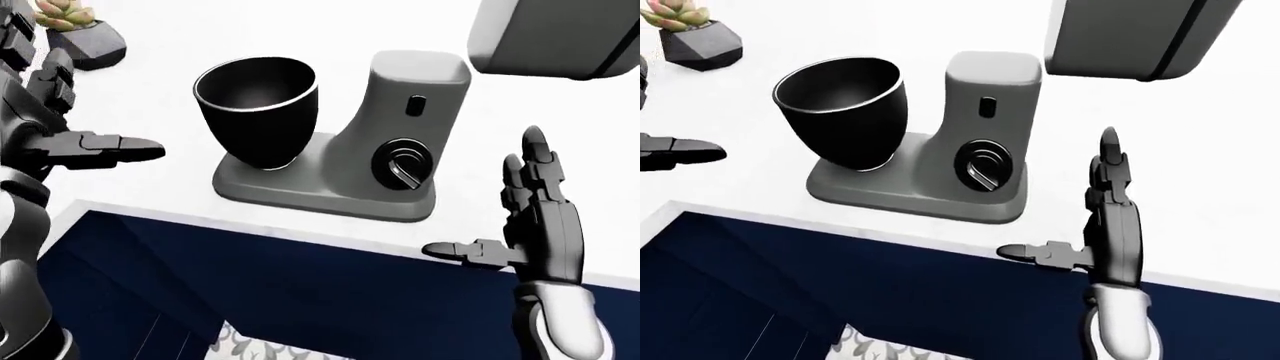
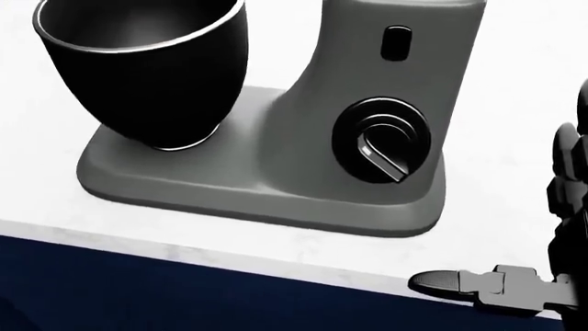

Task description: Place the cheese in the stand mixer bowl.

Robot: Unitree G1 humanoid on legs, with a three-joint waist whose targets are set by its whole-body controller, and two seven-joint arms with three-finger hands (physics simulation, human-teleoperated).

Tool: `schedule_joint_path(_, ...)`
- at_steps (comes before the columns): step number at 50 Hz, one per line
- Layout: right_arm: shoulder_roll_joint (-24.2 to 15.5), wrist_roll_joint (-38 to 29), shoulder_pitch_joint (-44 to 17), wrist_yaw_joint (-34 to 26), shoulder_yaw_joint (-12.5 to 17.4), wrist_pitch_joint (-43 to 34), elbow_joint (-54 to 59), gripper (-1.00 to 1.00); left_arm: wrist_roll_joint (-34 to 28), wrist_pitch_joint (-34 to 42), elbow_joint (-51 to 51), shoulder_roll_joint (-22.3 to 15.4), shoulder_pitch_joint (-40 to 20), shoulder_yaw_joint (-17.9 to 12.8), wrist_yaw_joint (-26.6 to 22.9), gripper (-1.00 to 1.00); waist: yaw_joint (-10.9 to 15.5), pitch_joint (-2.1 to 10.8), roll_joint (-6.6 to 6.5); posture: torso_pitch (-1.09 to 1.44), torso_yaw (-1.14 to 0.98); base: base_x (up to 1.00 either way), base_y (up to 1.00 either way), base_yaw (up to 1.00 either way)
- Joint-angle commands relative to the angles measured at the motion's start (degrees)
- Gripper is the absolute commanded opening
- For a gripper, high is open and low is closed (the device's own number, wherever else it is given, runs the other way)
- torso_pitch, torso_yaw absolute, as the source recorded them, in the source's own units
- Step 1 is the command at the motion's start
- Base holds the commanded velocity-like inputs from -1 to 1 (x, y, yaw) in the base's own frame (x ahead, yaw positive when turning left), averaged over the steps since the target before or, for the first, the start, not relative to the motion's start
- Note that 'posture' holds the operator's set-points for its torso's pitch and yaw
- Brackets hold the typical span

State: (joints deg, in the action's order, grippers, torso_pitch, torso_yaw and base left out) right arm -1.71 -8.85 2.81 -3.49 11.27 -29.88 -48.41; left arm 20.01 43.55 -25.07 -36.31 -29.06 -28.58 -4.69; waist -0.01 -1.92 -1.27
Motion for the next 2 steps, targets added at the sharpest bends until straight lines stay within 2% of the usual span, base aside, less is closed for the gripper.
schedule_joint_path(1, -0.23, 0.10, -0.77, 0.12, 0.07, 1.78, -1.86, 1.00, 0.49, -1.64, -1.85, -1.25, -0.24, -1.72, -0.41, 1.00, -0.01, 0.97, -0.24, 0.00, 0.00, 0.00, 0.00, 0.00)
schedule_joint_path(2, -0.22, 0.07, -0.76, 0.15, 0.01, 1.80, -1.85, 1.00, 0.51, -2.09, -1.76, -1.27, 0.39, -2.15, -0.53, 1.00, -0.02, 0.96, -0.28, 0.00, 0.00, 0.00, 0.00, 0.00)
